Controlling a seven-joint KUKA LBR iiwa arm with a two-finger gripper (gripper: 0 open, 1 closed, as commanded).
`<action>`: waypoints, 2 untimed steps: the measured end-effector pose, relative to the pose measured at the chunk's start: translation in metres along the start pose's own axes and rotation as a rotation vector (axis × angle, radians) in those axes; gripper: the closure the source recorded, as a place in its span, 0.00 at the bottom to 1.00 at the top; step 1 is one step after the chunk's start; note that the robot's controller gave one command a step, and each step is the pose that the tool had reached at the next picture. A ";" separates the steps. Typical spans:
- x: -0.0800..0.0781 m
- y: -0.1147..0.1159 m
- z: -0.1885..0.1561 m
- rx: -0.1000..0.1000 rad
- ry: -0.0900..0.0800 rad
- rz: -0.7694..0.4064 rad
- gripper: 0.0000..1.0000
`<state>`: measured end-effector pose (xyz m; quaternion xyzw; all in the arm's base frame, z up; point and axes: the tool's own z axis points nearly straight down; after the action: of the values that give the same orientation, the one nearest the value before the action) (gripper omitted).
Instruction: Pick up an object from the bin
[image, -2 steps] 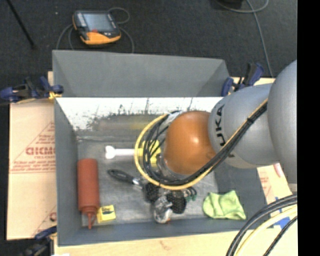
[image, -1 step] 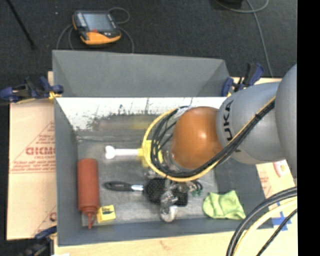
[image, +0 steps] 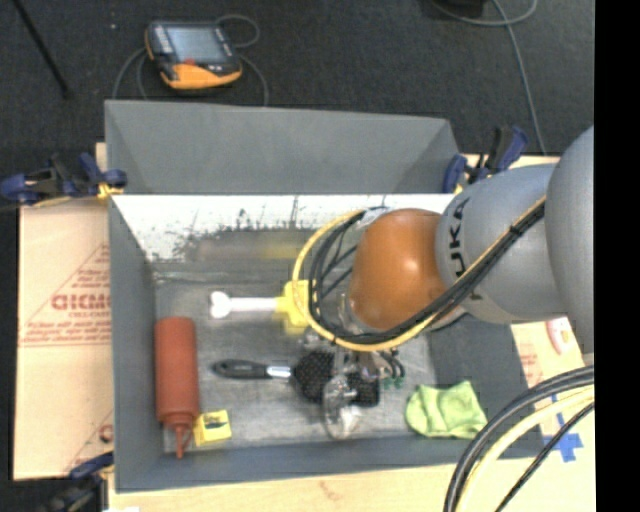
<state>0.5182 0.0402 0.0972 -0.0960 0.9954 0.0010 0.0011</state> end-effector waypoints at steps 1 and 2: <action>-0.014 -0.001 0.020 0.006 -0.013 -0.365 1.00; -0.014 -0.001 0.020 0.006 -0.013 -0.364 1.00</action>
Offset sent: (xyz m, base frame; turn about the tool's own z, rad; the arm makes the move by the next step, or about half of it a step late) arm 0.0000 0.0000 0.0000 0.0000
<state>0.5321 0.0423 0.0773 -0.2748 0.9615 -0.0014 0.0082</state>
